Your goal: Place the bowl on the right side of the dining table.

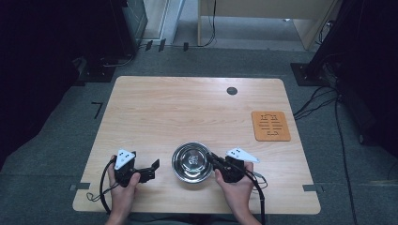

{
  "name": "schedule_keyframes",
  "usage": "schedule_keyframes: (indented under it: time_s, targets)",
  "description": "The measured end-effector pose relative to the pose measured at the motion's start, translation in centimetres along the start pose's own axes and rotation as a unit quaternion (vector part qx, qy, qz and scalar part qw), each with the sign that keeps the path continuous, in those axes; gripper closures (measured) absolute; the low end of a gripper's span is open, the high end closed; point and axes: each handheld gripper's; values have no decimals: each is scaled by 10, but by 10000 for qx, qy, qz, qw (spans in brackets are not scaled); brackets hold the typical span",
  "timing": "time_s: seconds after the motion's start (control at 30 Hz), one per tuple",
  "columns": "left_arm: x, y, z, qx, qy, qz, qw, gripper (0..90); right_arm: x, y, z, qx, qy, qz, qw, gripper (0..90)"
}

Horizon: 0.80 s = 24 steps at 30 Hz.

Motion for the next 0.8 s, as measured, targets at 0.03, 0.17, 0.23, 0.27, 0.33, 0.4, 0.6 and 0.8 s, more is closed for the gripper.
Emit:
schedule_keyframes:
  time_s: [0.03,0.17,0.23,0.27,0.33,0.4,0.6,0.8]
  targets:
    - [0,0,-2,-9,12,-23,10000,0,-2,1,2,7,-20,43,10000,856]
    - [2,-2,-9,-16,117,-74,9999,0,-6,4,6,29,-81,103,9999,856]
    - [2,-2,-12,-7,144,-124,9998,0,-7,4,6,22,-97,114,9999,856]
    - [4,-3,-15,9,218,-178,9996,0,-8,5,8,24,-135,135,9998,856]
    - [5,-4,-18,9,294,-235,9993,0,-9,6,9,33,-154,145,9998,856]
    - [5,-4,-21,25,350,-285,9990,0,-10,6,10,33,-172,162,9997,856]
    - [8,-6,-27,18,537,-423,9977,0,-14,8,14,37,-257,219,9994,856]
    - [12,-9,-34,15,709,-618,9956,0,-18,11,18,63,-323,282,9991,856]
Point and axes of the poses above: each handheld gripper's, and its own axes: x roughly forward along the jaws, y roughly out of its top, z roughly to its right, and after that the axes turned 9 degrees about y, right-handed
